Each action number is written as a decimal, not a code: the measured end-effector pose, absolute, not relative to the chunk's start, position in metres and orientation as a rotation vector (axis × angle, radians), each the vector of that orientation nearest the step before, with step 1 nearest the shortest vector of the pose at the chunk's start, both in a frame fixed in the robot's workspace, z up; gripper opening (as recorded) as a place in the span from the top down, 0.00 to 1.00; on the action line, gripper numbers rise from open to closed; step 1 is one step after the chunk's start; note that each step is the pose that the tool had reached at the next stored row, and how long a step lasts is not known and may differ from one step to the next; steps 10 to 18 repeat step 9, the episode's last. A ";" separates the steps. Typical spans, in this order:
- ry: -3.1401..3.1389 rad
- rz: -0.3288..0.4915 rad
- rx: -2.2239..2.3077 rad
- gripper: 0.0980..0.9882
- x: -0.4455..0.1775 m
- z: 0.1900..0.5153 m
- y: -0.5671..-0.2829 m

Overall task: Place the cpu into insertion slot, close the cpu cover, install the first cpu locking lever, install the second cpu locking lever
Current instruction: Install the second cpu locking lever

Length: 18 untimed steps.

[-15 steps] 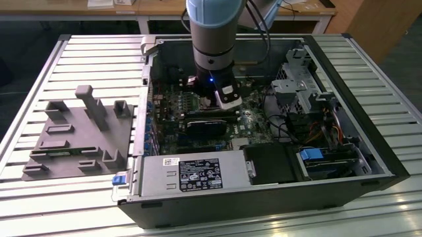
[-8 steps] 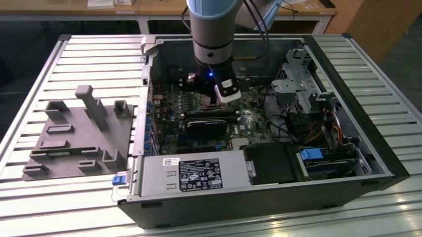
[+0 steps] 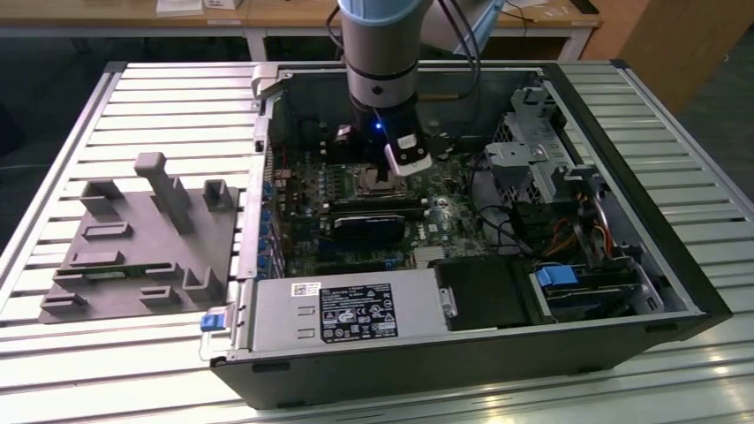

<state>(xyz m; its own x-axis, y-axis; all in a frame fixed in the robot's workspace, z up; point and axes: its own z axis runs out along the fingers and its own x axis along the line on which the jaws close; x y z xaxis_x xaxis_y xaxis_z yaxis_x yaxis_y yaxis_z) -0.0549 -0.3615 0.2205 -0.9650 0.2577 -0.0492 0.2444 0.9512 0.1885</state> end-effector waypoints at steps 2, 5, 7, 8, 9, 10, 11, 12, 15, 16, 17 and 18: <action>3.031 0.277 0.391 0.99 -0.054 0.222 -0.361; 3.030 0.277 0.390 0.99 -0.054 0.222 -0.361; 3.031 0.276 0.390 0.99 -0.054 0.222 -0.361; 3.031 0.275 0.390 0.99 -0.054 0.222 -0.361; 3.031 0.275 0.390 0.99 -0.054 0.222 -0.361; 3.031 0.275 0.390 0.99 -0.054 0.222 -0.361; 3.031 0.275 0.390 0.99 -0.054 0.222 -0.361; 3.031 0.275 0.390 0.99 -0.054 0.222 -0.361; 3.031 0.275 0.390 0.99 -0.054 0.222 -0.361; 3.031 0.275 0.390 0.99 -0.054 0.222 -0.361; 3.031 0.275 0.390 0.99 -0.054 0.222 -0.361; 3.031 0.275 0.390 0.99 -0.054 0.222 -0.361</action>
